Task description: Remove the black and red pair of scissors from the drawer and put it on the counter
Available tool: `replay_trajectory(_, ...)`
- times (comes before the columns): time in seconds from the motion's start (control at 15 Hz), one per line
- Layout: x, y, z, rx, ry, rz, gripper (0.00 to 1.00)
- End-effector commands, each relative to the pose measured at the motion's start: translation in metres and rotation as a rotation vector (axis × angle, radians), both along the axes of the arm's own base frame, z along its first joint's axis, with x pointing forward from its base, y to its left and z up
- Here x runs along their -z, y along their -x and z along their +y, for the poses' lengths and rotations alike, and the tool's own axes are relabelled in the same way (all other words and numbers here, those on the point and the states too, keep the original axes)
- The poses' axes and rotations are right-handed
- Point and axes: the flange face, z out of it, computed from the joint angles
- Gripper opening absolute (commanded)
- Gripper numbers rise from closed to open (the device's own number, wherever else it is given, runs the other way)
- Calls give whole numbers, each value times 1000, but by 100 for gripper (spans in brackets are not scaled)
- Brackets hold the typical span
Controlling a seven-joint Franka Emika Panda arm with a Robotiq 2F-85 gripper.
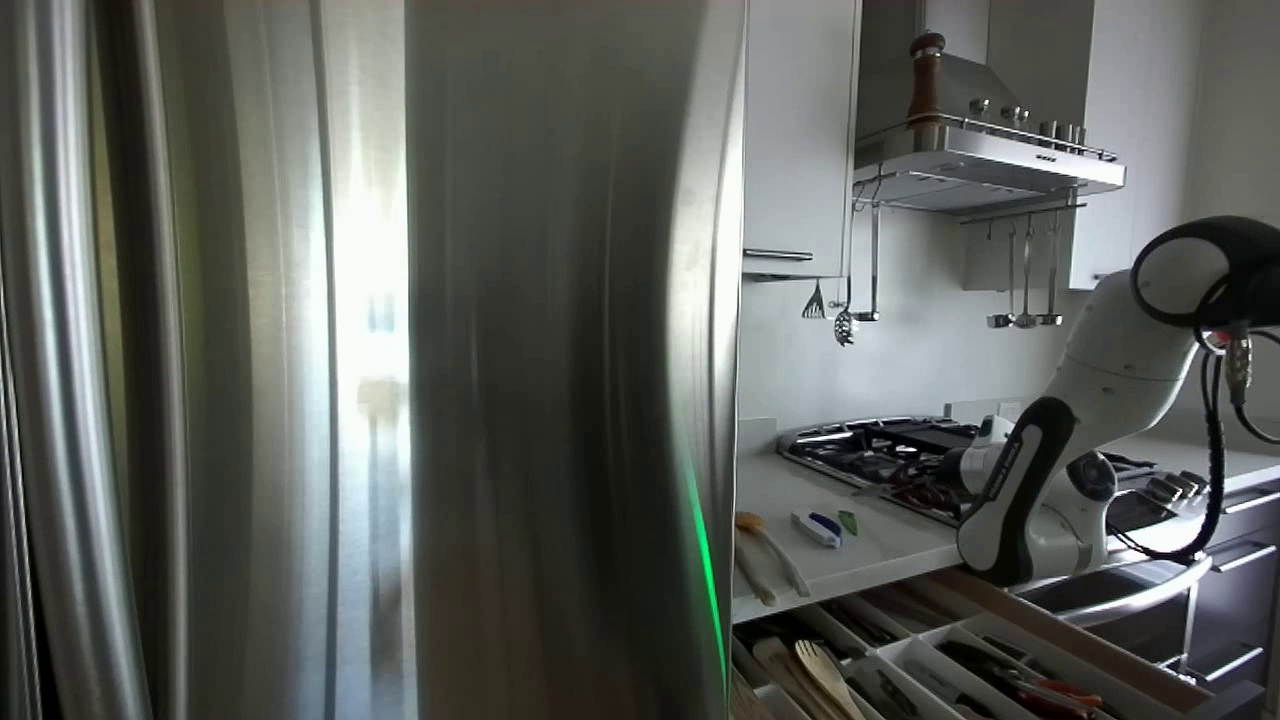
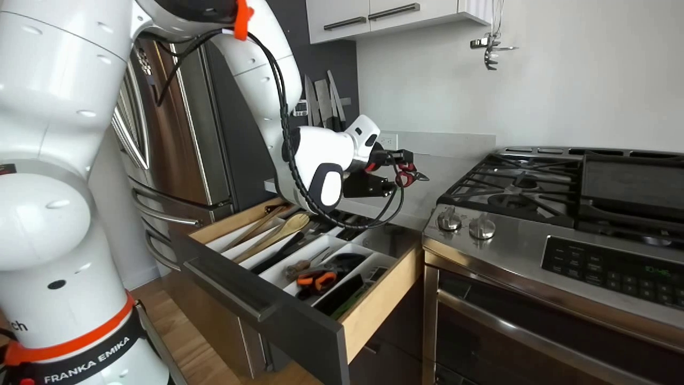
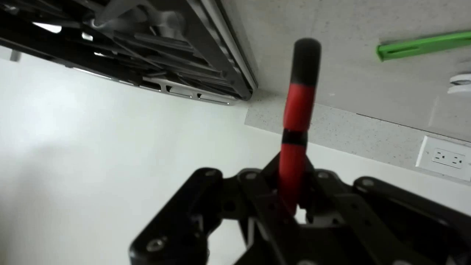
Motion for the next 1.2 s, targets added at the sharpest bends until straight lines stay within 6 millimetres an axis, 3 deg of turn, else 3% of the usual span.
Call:
replay_trajectory(0.0, 27, -17, 15, -10, 103, -62, 2)
replay_trajectory(0.4, 53, -33, 28, -29, 182, -33, 2)
replay_trajectory(0.47, 55, -35, 29, -31, 187, -31, 31)
replay_trajectory(0.53, 57, -36, 30, -32, 193, -29, 32)
replay_trajectory(1.13, 53, -38, 29, -55, 148, 36, 99)
